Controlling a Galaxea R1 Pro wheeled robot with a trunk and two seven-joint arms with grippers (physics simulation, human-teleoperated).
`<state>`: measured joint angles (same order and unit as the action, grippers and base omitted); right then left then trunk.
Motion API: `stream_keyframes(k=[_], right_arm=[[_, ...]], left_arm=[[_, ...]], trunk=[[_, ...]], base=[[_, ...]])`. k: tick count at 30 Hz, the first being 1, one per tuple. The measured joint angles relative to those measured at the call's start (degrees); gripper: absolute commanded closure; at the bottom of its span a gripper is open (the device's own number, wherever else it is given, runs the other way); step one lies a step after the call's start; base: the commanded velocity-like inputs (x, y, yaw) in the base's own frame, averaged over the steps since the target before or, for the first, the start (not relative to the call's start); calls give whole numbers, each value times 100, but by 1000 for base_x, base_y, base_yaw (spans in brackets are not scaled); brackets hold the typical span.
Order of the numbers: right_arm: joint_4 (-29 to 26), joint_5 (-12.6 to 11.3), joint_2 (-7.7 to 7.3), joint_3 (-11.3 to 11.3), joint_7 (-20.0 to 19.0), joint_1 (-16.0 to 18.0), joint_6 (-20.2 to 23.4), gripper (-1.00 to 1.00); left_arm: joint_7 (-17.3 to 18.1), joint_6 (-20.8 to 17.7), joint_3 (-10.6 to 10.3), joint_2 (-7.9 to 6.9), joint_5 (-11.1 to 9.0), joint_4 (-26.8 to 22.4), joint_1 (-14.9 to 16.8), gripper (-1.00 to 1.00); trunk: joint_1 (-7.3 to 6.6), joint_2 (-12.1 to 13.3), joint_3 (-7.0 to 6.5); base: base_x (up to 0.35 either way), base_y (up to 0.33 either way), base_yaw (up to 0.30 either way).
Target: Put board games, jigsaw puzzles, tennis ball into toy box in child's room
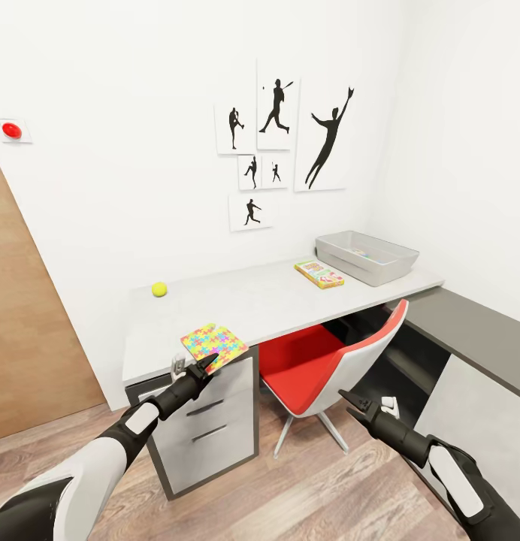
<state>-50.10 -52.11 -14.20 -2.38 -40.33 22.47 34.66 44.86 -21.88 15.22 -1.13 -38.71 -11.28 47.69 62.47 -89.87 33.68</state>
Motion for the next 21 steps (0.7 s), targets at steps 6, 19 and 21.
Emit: stream_keyframes(k=[6, 19, 21], right_arm=[[0, 1, -2, 0, 0, 0, 0, -100], [0, 1, -5, -1, 3, 0, 0, -100], [4, 1, -5, -1, 2, 0, 0, -100]], left_arm=[[-1, -40, -7, 1, -34, -3, 1, 100], [10, -34, -11, 9, 2, -2, -15, 100], [11, -37, -11, 9, 12, -2, -28, 100]], trunk=[[0, 0, 0], [0, 0, 0], [0, 0, 0]], base=[[0, 0, 0], [0, 0, 0], [0, 0, 0]])
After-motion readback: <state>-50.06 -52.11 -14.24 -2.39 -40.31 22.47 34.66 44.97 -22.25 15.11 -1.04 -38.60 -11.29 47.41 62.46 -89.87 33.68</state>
